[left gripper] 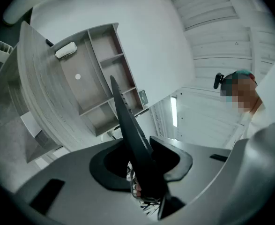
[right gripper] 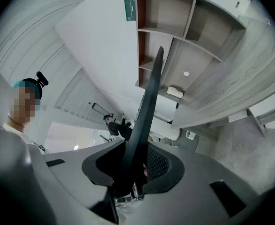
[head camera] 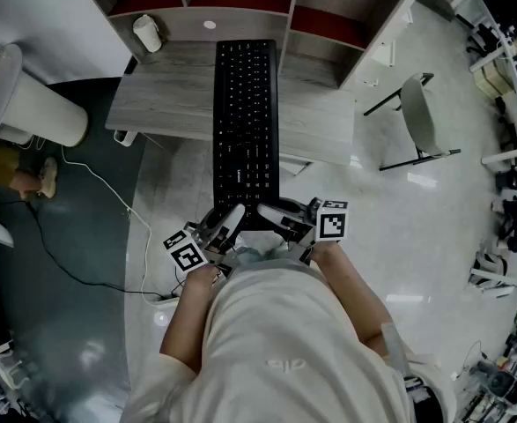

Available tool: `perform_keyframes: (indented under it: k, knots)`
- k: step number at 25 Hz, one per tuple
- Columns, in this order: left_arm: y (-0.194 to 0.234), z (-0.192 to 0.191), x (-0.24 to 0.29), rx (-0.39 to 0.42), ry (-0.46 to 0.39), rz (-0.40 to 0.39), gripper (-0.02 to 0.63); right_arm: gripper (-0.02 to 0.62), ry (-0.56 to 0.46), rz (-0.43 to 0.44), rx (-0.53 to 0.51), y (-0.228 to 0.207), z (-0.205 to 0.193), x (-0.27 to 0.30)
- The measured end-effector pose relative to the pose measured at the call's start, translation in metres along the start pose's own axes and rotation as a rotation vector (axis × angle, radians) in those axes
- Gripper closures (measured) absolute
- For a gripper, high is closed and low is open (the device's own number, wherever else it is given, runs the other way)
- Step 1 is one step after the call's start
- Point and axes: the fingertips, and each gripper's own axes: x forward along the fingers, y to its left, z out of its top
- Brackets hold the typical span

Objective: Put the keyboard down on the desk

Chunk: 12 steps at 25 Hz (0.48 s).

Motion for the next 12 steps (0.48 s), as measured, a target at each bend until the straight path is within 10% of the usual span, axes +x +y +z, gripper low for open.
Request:
perform_keyframes:
  k: [12]
  knots:
    - [-0.0052,0.0033,-0.0042,-0.006,0.004,-0.016,0.465,0.454,-0.007,-0.016,-0.003,0.0071,-0.0021,0.0031]
